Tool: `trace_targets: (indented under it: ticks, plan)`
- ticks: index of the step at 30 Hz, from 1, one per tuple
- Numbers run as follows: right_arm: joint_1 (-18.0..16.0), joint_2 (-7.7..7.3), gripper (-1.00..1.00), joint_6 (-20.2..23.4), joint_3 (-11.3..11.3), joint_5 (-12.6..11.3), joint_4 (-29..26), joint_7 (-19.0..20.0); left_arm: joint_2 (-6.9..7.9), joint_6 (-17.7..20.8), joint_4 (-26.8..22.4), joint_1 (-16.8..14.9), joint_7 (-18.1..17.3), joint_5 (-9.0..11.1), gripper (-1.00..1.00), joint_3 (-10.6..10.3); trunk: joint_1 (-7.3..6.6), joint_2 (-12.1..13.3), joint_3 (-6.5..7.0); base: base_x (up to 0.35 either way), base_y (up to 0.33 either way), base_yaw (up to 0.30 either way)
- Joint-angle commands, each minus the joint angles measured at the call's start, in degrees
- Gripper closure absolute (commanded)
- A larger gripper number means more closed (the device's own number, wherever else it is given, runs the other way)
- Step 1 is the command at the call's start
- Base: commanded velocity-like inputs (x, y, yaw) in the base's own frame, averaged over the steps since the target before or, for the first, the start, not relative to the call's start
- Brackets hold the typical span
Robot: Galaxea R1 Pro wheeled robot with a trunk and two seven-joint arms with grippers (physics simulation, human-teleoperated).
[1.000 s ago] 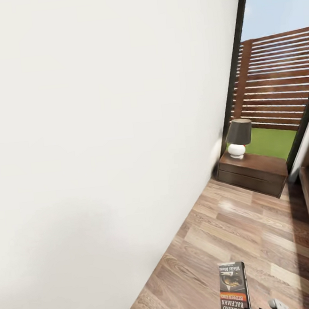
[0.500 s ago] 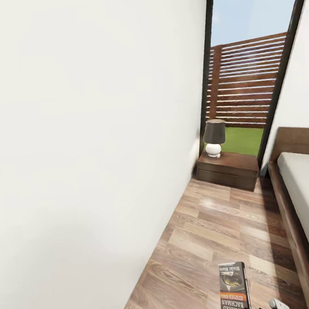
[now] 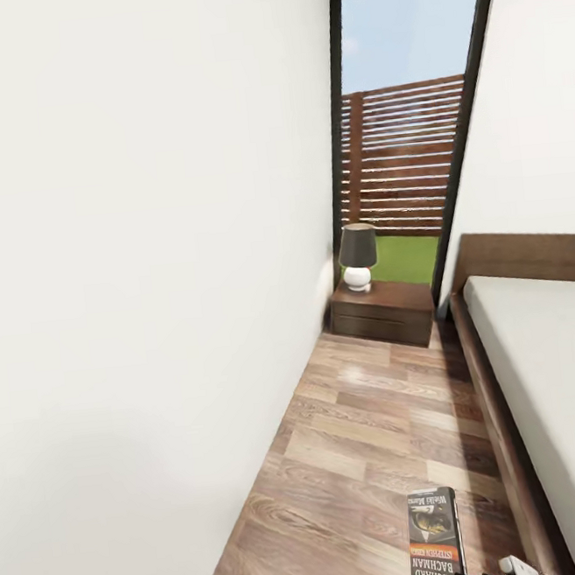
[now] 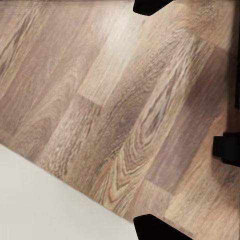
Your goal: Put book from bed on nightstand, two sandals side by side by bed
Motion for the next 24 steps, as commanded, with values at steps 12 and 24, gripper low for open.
trace_targets:
  ticks: [12,24]
  plan:
    - [-0.05,0.0,1.0,0.61,-0.38,-0.38,-0.02,0.18,0.02,-0.17,0.05,-0.03,-0.25,0.6,-1.0,-0.44,0.0,-0.03,-0.06,0.0,0.0,-0.29]
    - [-0.05,0.0,1.0,0.61,-0.36,-0.36,-0.07,0.2,0.02,-0.13,0.05,-0.03,-0.25,0.6,-1.0,-0.46,0.0,-0.03,-0.06,0.0,0.0,-0.289]
